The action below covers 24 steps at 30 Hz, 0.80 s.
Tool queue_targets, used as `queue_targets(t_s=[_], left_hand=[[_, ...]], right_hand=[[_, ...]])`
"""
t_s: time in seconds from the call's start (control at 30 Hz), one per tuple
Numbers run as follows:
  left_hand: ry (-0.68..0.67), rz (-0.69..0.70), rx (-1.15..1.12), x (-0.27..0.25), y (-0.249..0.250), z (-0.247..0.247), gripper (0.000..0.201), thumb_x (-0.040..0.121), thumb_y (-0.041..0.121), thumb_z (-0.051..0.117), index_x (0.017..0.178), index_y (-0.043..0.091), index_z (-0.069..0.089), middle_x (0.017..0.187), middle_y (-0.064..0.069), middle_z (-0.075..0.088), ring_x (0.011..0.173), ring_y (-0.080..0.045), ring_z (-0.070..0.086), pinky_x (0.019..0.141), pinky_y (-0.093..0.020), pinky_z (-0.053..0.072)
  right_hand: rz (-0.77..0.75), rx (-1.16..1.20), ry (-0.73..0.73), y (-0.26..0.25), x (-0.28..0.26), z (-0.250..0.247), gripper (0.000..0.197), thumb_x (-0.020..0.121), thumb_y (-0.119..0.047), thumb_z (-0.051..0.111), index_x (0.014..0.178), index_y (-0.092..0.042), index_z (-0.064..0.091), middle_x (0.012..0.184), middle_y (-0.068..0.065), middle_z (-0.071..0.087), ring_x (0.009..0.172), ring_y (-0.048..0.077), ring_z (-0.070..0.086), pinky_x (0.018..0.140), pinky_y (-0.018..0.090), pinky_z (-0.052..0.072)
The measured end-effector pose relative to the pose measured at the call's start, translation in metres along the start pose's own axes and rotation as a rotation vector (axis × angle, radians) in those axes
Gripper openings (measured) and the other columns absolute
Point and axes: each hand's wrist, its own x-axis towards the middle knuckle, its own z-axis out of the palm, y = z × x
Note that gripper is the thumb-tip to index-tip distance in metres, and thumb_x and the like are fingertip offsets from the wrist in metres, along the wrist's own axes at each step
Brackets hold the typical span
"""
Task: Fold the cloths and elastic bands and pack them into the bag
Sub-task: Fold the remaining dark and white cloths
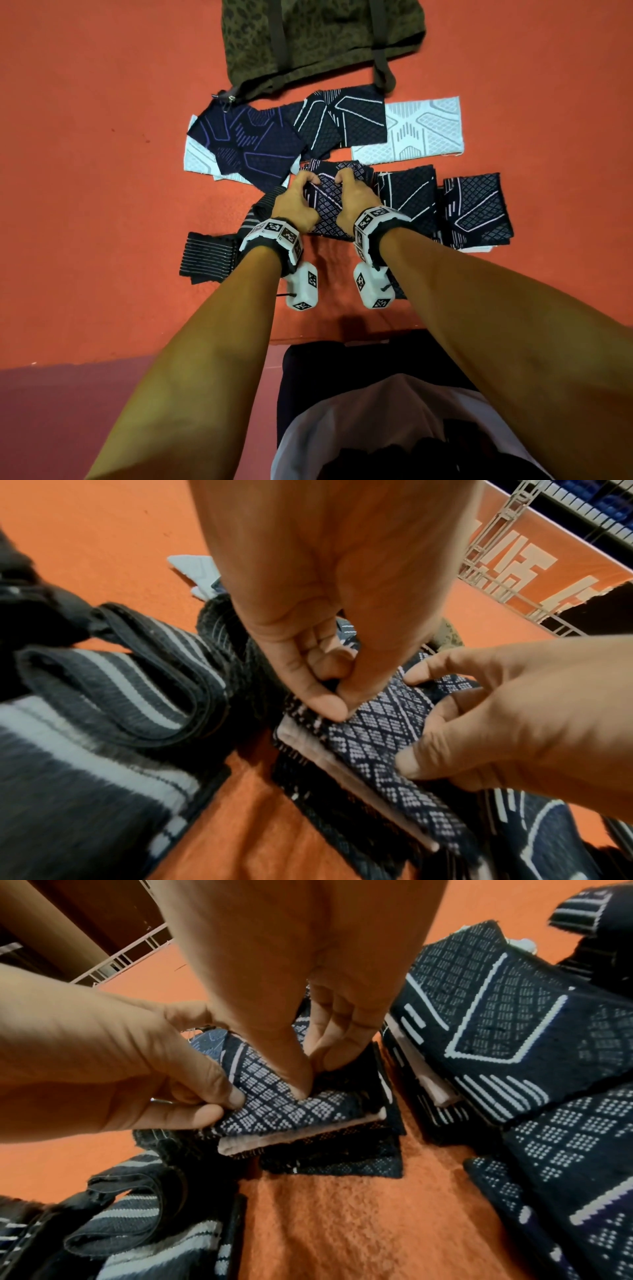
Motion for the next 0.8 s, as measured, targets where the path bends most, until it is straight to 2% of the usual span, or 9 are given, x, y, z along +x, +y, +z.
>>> queue_targets(t_s=[0.1,0.2,0.23,0.3,0.4,0.57,0.67,0.73,0.8], left_hand=[[-0.005,-0.033,-0.07,-0.001,-0.001,-0.006,0.057,0.072,-0.006,0.062,0.098,0.043,0.053,0.067,-0.015,0.066,0.053,-0.027,0.063,0.054,-0.04,0.057],[-0.02,-0.053,-0.164,-0.002,-0.002,-0.017,0.05,0.08,-0.006,0.064,0.101,0.039,0.06,0.062,-0.007,0.059,0.049,-0.019,0.053,0.052,-0.03,0.048],[-0.031,-0.052,-0.186,-0.001,-0.002,-0.022,0.046,0.082,-0.007,0.063,0.106,0.033,0.061,0.064,-0.009,0.057,0.05,-0.019,0.05,0.05,-0.028,0.045],[-0.044,-0.049,-0.221,-0.001,-0.003,-0.031,0.042,0.084,-0.009,0.058,0.111,0.024,0.061,0.069,-0.015,0.054,0.052,-0.019,0.047,0.046,-0.024,0.041],[0.0,-0.069,-0.242,0.001,-0.008,-0.046,0.038,0.087,-0.011,0.054,0.11,0.019,0.057,0.065,-0.01,0.051,0.05,-0.014,0.045,0.042,-0.021,0.038],[0.094,-0.149,-0.213,0.007,-0.023,-0.073,0.026,0.089,0.0,0.061,0.108,0.018,0.053,0.07,-0.004,0.058,0.059,-0.015,0.055,0.053,-0.023,0.047],[0.109,-0.174,-0.191,0.012,-0.036,-0.089,0.025,0.087,0.003,0.062,0.107,0.016,0.054,0.07,-0.004,0.059,0.062,-0.018,0.055,0.062,-0.027,0.048],[0.108,-0.185,-0.177,0.016,-0.042,-0.101,0.025,0.087,0.001,0.061,0.108,0.013,0.055,0.07,-0.002,0.06,0.055,-0.013,0.054,0.057,-0.022,0.046],[0.101,-0.193,-0.182,0.021,-0.047,-0.113,0.024,0.088,-0.002,0.062,0.103,0.014,0.052,0.062,0.004,0.06,0.042,-0.001,0.053,0.044,-0.014,0.04]], right_hand=[[0.041,-0.053,-0.028,-0.015,-0.001,-0.009,0.058,0.082,-0.013,0.065,0.13,-0.016,0.032,0.108,0.012,0.055,0.093,0.033,0.061,0.072,0.037,0.048],[0.069,-0.149,-0.028,-0.031,0.0,-0.019,0.052,0.087,-0.018,0.062,0.133,-0.01,0.04,0.114,0.015,0.06,0.102,0.035,0.062,0.078,0.037,0.051],[0.054,-0.173,-0.014,-0.037,0.0,-0.023,0.046,0.088,-0.018,0.061,0.129,-0.008,0.045,0.112,0.015,0.061,0.1,0.034,0.062,0.076,0.036,0.05],[0.012,-0.192,0.017,-0.05,0.003,-0.026,0.025,0.089,-0.02,0.06,0.111,-0.009,0.054,0.101,0.01,0.061,0.085,0.03,0.059,0.067,0.033,0.045],[-0.02,-0.179,0.024,-0.072,0.008,-0.024,0.011,0.088,-0.019,0.06,0.091,-0.016,0.05,0.092,0.01,0.058,0.075,0.028,0.051,0.063,0.031,0.039],[-0.076,-0.192,0.013,-0.108,0.016,-0.021,0.017,0.09,-0.018,0.058,0.105,-0.01,0.057,0.107,0.017,0.062,0.079,0.032,0.051,0.066,0.033,0.042],[-0.084,-0.207,-0.031,-0.125,0.023,-0.02,0.013,0.089,-0.015,0.057,0.101,-0.01,0.054,0.107,0.017,0.061,0.08,0.033,0.052,0.067,0.034,0.044],[-0.077,-0.221,-0.055,-0.136,0.028,-0.02,0.015,0.09,-0.014,0.057,0.103,-0.008,0.055,0.106,0.016,0.06,0.08,0.032,0.052,0.066,0.034,0.042],[-0.063,-0.231,-0.085,-0.146,0.034,-0.019,0.017,0.09,-0.014,0.056,0.106,-0.007,0.056,0.104,0.015,0.059,0.08,0.032,0.053,0.065,0.034,0.042]])
